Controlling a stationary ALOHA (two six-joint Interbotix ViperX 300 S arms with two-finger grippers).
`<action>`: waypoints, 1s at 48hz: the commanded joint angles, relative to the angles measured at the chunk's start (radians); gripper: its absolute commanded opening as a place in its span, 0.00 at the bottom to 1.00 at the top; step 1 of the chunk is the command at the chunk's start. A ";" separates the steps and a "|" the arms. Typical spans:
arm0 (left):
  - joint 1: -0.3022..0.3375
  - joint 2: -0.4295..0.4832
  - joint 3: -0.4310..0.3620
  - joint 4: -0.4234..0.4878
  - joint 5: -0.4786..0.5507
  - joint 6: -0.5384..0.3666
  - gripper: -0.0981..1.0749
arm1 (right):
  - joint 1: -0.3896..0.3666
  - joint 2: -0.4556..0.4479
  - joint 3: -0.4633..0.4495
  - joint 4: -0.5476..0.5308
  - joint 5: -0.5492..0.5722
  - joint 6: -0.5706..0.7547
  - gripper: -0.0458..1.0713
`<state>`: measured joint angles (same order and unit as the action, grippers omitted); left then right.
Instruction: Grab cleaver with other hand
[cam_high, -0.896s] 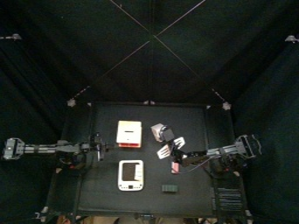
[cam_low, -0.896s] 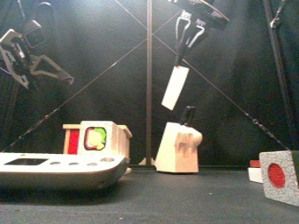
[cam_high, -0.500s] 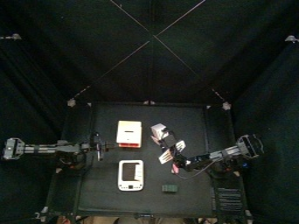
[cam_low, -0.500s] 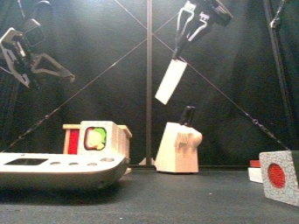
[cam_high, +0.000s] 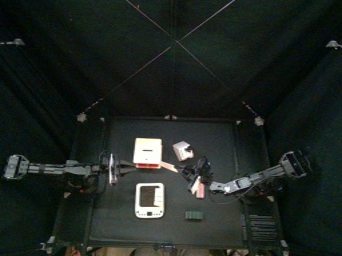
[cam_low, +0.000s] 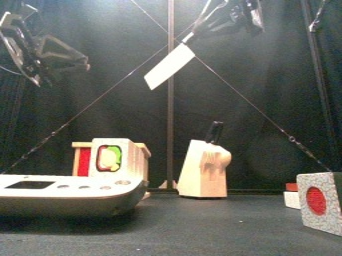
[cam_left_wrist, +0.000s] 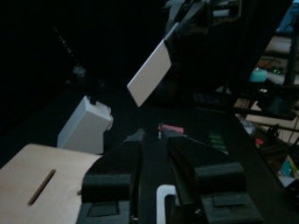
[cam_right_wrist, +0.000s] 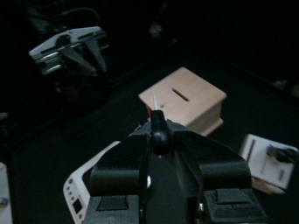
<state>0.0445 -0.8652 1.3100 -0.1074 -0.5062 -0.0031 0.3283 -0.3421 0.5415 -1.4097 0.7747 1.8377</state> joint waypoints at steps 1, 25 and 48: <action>-0.021 0.008 -0.029 0.008 -0.074 0.002 0.70 | -0.005 -0.034 0.026 -0.156 -0.066 0.106 0.57; -0.063 0.170 -0.117 0.091 -0.215 0.002 0.84 | -0.009 -0.003 0.054 -0.568 -0.089 0.397 0.57; -0.064 0.201 -0.104 0.172 -0.380 -0.002 0.83 | 0.000 0.051 0.009 -0.600 -0.095 0.399 0.57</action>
<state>-0.0169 -0.6703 1.2180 0.0368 -0.8728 -0.0031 0.3237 -0.2899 0.5875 -1.9880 0.6811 2.2335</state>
